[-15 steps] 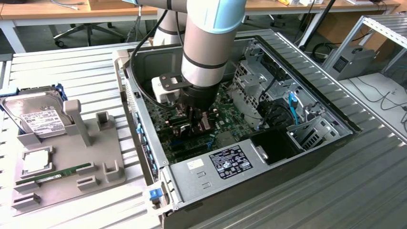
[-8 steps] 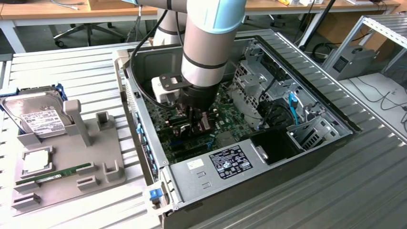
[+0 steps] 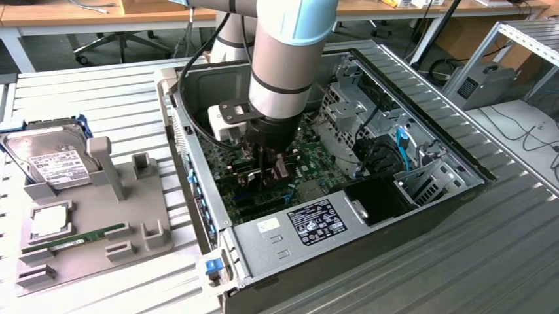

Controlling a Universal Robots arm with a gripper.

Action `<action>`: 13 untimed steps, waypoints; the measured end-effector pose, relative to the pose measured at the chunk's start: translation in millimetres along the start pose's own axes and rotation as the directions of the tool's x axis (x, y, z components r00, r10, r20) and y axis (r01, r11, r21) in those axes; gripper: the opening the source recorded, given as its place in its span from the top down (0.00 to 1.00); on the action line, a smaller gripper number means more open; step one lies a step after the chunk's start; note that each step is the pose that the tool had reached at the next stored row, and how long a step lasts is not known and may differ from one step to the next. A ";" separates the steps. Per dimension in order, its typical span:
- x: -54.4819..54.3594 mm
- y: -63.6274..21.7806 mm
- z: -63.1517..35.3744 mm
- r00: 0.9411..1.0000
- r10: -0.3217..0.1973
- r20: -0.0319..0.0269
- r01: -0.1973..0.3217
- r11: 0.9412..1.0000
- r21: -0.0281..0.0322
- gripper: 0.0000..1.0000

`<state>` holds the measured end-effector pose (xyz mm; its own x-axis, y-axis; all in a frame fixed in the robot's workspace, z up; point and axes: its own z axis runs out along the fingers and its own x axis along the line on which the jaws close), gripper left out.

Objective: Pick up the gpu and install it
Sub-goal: 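Insert the gpu into the slot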

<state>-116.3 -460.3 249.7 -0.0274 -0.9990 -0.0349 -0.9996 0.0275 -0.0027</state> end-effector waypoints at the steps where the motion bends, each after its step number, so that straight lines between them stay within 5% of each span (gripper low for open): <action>1: -0.1 0.0 -1.7 1.000 0.000 0.000 0.000 1.000 0.000 0.53; 6: -0.9 -0.1 -22.8 1.000 0.000 0.000 0.000 1.000 0.000 0.53; 10: -1.8 -0.1 -48.7 1.000 0.000 0.000 0.000 1.000 0.000 0.53; 13: -2.1 -0.2 -56.0 1.000 0.000 0.000 0.000 1.000 0.001 0.53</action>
<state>-116.2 -460.2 305.7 -0.0273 -0.9990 -0.0354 -0.9996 0.0275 -0.0038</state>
